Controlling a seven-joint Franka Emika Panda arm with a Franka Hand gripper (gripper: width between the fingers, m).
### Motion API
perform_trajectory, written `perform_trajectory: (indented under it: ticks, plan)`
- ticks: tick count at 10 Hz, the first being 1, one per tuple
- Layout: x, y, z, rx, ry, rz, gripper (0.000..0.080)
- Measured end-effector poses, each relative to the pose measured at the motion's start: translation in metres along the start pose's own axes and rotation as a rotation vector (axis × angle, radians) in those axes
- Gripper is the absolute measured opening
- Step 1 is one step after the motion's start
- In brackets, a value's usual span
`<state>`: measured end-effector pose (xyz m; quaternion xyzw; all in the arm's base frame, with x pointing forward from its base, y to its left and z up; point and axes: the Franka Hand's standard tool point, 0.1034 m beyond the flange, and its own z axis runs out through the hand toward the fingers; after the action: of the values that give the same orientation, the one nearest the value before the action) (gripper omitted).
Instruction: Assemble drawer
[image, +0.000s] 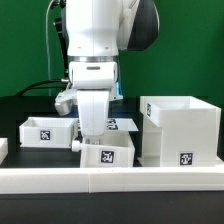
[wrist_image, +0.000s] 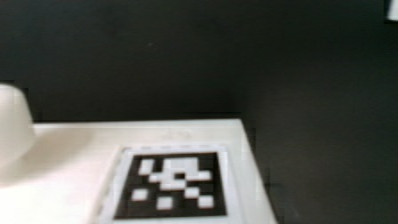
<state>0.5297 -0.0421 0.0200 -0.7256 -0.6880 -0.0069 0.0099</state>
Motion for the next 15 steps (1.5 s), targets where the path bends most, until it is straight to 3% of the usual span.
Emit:
perform_trajectory:
  ticks: [3, 5, 7, 9, 10, 15]
  plan:
    - [-0.005, -0.001, 0.002, 0.004, 0.001, 0.002, 0.0042]
    - [0.002, 0.001, 0.002, 0.006, 0.005, 0.0, 0.0042]
    - [-0.013, 0.005, 0.004, 0.006, 0.044, -0.056, 0.0042]
    - [-0.004, 0.013, 0.003, -0.016, 0.048, -0.114, 0.0042]
    - [0.002, 0.014, 0.003, -0.019, 0.046, -0.124, 0.0042]
    - [0.002, 0.013, 0.004, -0.014, 0.047, -0.114, 0.0042]
